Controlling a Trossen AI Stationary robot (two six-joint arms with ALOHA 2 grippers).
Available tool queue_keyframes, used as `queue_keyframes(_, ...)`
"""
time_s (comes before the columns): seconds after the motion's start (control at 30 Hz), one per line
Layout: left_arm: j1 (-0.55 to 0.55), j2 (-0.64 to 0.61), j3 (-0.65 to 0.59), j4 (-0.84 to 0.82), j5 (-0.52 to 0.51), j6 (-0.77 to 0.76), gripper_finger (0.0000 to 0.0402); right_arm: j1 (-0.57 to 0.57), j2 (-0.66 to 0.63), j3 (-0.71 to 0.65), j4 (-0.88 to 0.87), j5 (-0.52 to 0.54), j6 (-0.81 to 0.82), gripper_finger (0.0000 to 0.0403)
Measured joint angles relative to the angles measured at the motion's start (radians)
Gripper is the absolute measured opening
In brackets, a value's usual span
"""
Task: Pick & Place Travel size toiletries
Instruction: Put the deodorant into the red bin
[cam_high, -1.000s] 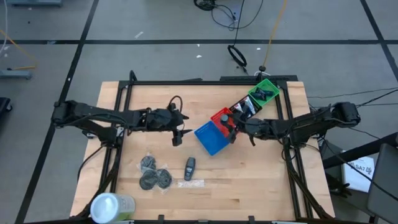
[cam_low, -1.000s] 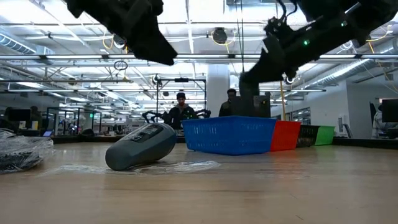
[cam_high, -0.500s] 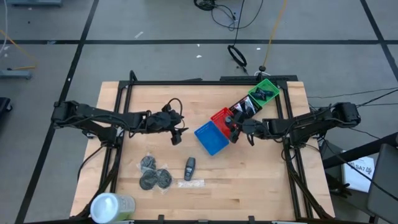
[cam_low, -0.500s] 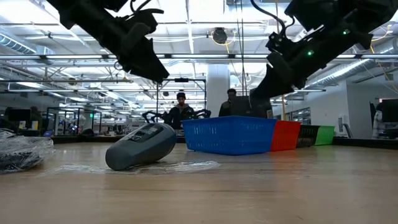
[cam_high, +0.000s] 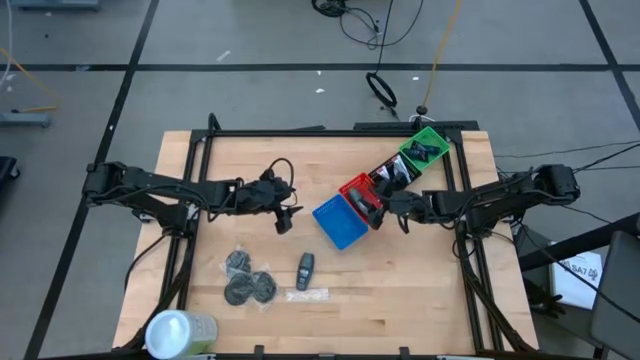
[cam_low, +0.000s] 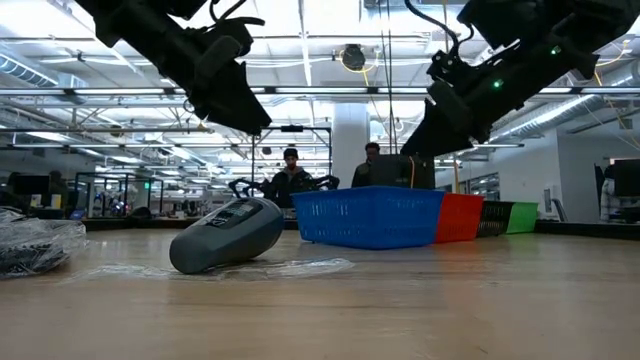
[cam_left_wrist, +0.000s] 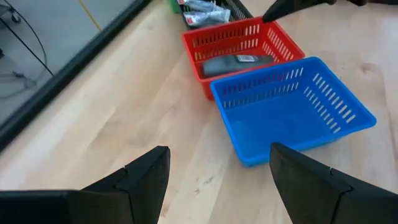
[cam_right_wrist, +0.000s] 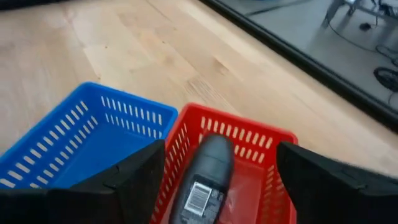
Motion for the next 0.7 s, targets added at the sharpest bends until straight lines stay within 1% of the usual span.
queue_keyframes(0.07, 0.0, 0.0, 0.0, -0.016, 0.019, -0.013, 0.0271, 0.0, 0.0, 0.0, 0.035, -0.015, -0.031, 0.0289)
queue_keyframes(0.13, 0.0, 0.0, 0.0, -0.029, 0.055, -0.027, 0.0271, 0.001, 0.0, 0.0, 0.093, -0.063, -0.05, 0.0286)
queue_keyframes(0.27, -0.012, 0.0, 0.0, -0.045, 0.179, -0.073, 0.0271, 0.001, 0.0, 0.0, 0.212, -0.221, -0.079, 0.0284)
queue_keyframes(0.33, -0.044, 0.005, 0.0, -0.039, 0.215, -0.098, 0.0271, 0.001, 0.0, 0.0, 0.261, -0.292, -0.093, 0.0283)
queue_keyframes(0.43, -0.117, 0.029, 0.008, -0.051, 0.19, -0.141, 0.0271, 0.002, 0.0, 0.0, 0.292, -0.359, -0.095, 0.0283)
queue_keyframes(0.53, -0.204, 0.093, 0.049, -0.082, 0.133, -0.189, 0.0271, 0.002, 0.0, 0.0, 0.292, -0.365, -0.097, 0.0283)
queue_keyframes(0.6, -0.257, 0.155, 0.109, -0.178, 0.101, -0.225, 0.0271, 0.001, 0.0, 0.0, 0.292, -0.365, -0.108, 0.0283)
queue_keyframes(0.7, -0.32, 0.266, 0.242, -0.361, 0.068, -0.307, 0.0271, 0.001, 0.0, 0.0, 0.293, -0.365, -0.113, 0.0283)
